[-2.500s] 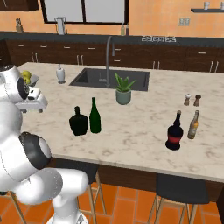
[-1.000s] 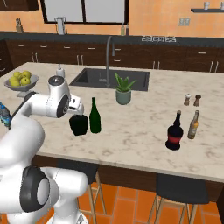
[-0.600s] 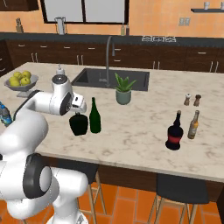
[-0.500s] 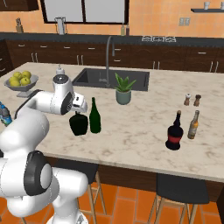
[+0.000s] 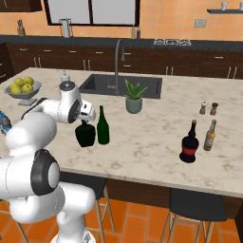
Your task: Move the plastic bottles in the middle to the plastics group, and the glass bottles in the middle to the glass group.
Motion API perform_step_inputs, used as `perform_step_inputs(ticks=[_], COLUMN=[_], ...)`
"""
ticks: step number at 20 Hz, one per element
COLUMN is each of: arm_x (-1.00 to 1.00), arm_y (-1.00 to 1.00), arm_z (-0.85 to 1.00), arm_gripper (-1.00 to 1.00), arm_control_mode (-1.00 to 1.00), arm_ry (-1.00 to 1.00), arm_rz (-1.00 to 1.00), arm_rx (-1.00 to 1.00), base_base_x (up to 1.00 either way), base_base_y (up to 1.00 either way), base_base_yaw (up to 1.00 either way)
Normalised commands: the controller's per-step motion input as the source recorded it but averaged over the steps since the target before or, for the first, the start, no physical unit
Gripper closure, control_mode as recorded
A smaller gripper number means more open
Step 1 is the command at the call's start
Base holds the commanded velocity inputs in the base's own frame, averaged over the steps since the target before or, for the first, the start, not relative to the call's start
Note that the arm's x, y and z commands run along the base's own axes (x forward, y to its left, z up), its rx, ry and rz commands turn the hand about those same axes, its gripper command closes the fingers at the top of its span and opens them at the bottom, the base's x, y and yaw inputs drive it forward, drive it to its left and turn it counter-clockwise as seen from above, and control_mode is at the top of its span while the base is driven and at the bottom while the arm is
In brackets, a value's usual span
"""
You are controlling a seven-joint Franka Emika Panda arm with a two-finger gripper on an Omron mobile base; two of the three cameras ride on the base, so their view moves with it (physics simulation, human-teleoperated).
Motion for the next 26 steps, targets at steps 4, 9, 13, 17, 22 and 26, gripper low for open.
perform_step_inputs(ticks=[4,9,13,17,22,26], arm_x=[0.22,0.09,0.08,0.23,0.22,0.14], arm_y=[0.05,-0.1,-0.07,-0.06,0.02,0.14], arm_z=[-0.07,-0.12,-0.09,-0.14,-0.1,-0.06], arm_gripper=[-1.0,-1.0,-1.0,-1.0,-1.0,-1.0], arm_control_mode=[-1.0,-1.0,-1.0,-1.0,-1.0,-1.0], arm_ry=[0.0,0.0,0.0,0.0,0.0,0.0], arm_rz=[0.0,0.0,0.0,0.0,0.0,0.0], arm_rx=[-0.02,0.0,0.0,0.0,0.0,0.0], base_base_x=[0.0,0.0,0.0,0.0,0.0,0.0], base_base_y=[0.0,0.0,0.0,0.0,0.0,0.0], base_base_yaw=[0.0,0.0,0.0,0.0,0.0,0.0])
